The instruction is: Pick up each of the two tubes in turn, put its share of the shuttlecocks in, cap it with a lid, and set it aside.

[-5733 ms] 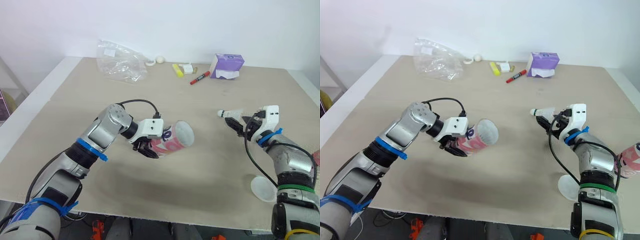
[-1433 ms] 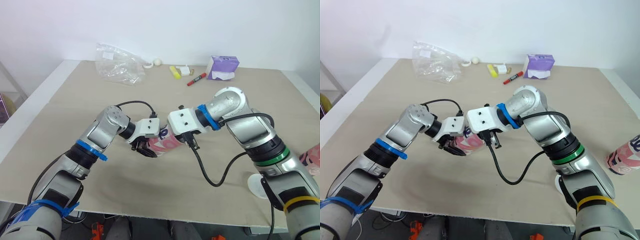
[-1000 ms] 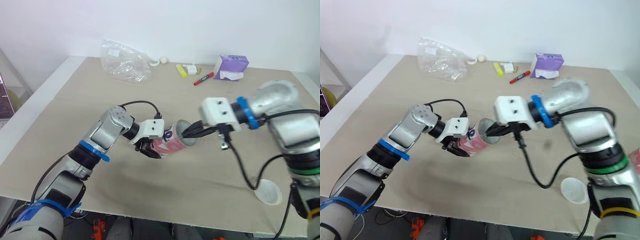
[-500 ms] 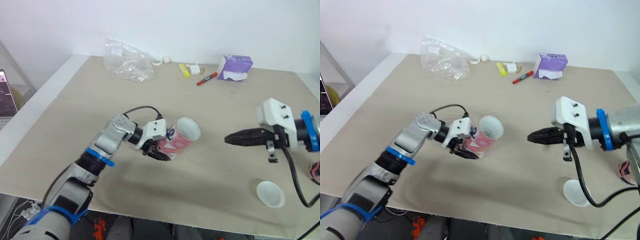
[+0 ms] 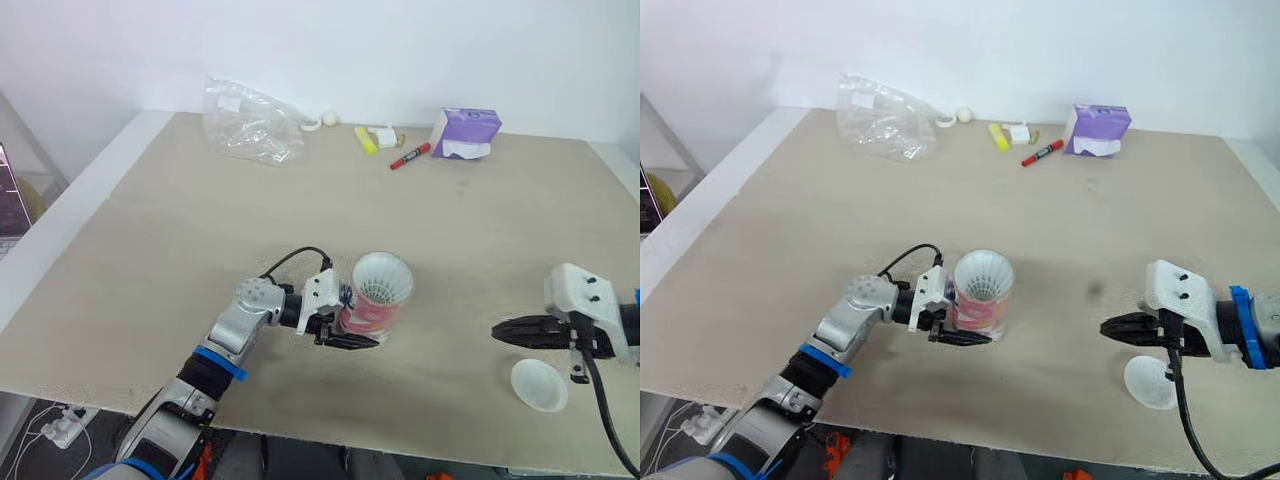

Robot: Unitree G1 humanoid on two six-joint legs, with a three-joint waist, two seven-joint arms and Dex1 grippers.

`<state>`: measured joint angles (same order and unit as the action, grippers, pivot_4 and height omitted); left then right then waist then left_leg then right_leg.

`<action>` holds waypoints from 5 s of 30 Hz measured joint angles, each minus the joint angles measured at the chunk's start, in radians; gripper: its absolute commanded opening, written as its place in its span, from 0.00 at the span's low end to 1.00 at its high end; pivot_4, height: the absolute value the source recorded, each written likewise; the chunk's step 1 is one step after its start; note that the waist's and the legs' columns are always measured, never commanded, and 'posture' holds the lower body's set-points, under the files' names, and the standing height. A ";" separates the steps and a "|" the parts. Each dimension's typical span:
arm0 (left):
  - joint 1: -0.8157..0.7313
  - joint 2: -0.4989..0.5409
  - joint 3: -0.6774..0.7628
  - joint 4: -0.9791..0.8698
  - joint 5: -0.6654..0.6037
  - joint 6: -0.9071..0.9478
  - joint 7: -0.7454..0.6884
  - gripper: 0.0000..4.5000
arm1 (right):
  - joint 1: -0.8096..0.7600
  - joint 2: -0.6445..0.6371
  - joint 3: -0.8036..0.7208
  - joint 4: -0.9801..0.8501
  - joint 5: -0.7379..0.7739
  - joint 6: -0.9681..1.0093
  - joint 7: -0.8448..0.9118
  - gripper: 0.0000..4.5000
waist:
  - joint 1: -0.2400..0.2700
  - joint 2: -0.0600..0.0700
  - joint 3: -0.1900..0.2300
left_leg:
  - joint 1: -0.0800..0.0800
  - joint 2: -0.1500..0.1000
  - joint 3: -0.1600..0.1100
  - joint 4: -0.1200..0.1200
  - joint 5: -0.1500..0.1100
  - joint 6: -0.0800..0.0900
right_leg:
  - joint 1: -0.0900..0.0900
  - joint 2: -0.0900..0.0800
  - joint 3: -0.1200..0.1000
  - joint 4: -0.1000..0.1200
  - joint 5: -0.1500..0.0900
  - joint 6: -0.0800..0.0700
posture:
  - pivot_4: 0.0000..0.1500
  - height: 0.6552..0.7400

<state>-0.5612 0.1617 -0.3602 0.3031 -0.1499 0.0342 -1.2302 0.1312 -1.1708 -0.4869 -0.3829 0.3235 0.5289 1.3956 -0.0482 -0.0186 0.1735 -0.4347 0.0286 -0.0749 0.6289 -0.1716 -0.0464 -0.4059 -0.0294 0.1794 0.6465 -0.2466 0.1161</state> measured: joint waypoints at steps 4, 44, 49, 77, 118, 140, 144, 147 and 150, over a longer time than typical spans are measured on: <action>0.024 0.003 -0.023 0.017 0.016 -0.087 0.002 0.64 | 0.082 -0.023 -0.003 0.174 -0.108 -0.161 0.015 0.59 | 0.000 0.000 0.000 | 0.001 0.000 0.001 0.000 0.000 0.000 | 0.001 -0.001 0.000 0.000 0.000 0.000 | 1.00 1.00; -0.019 0.009 -0.034 0.024 0.010 0.045 -0.017 0.64 | 0.018 -0.063 0.199 0.410 -0.198 -0.336 -0.005 0.01 | -0.002 0.001 -0.001 | 0.005 0.000 0.001 0.000 0.000 0.000 | 0.005 -0.001 0.000 0.000 0.000 0.000 | 1.00 1.00; -0.022 0.009 -0.035 0.025 0.010 0.050 -0.016 0.64 | 0.020 -0.063 0.199 0.407 -0.196 -0.336 -0.005 0.01 | -0.002 0.001 -0.001 | 0.005 0.000 0.001 0.000 0.000 0.000 | 0.005 -0.001 0.000 0.000 0.000 0.000 | 1.00 1.00; -0.079 -0.006 -0.034 0.118 0.010 0.027 -0.026 0.64 | -0.975 0.040 0.541 0.030 0.164 -0.041 -0.026 0.01 | -0.019 -0.008 -0.003 | 0.006 -0.003 0.008 0.003 -0.001 -0.003 | 0.006 -0.010 -0.001 -0.005 0.000 0.001 | 1.00 1.00; -0.076 -0.007 -0.036 0.114 0.011 0.029 -0.016 0.64 | -1.020 0.128 0.639 0.094 0.051 -0.102 0.033 0.01 | -0.003 -0.006 -0.003 | 0.003 0.000 0.008 0.002 -0.001 -0.003 | 0.004 -0.007 -0.002 -0.004 0.002 0.001 | 1.00 1.00; -0.073 -0.008 -0.036 0.112 0.011 0.029 -0.010 0.64 | -0.973 0.151 0.669 0.082 -0.024 -0.184 0.042 0.01 | -0.003 -0.006 -0.003 | 0.003 0.000 0.008 0.002 -0.001 -0.003 | 0.004 -0.007 -0.002 -0.004 0.002 0.001 | 1.00 1.00; -0.071 -0.008 -0.036 0.110 0.011 0.029 -0.007 0.64 | -0.971 0.153 0.672 0.083 -0.031 -0.200 0.042 0.01 | -0.003 -0.006 -0.003 | 0.003 0.000 0.008 0.002 -0.001 -0.003 | 0.004 -0.007 -0.002 -0.004 0.002 0.001 | 1.00 1.00; -0.071 -0.007 -0.036 0.110 0.011 0.029 -0.006 0.64 | -0.970 0.157 0.673 0.087 -0.035 -0.210 0.042 0.01 | -0.003 -0.006 -0.003 | 0.004 0.000 0.008 0.002 -0.001 -0.003 | 0.004 -0.007 -0.002 -0.004 0.002 0.001 | 1.00 1.00; -0.070 -0.007 -0.036 0.110 0.011 0.029 -0.005 0.64 | -0.970 0.162 0.674 0.093 -0.036 -0.214 0.043 0.01 | -0.003 -0.006 -0.003 | 0.004 0.000 0.008 0.002 -0.001 -0.003 | 0.004 -0.007 -0.002 -0.004 0.002 0.001 | 1.00 1.00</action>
<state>-0.6314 0.1542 -0.3966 0.4132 -0.1388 0.0632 -1.2354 -0.8389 -1.0090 0.1872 -0.2896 0.2879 0.3152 1.4390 -0.0508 -0.0242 0.1704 -0.4311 0.0286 -0.0673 0.6304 -0.1721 -0.0494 -0.4019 -0.0366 0.1777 0.6424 -0.2449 0.1174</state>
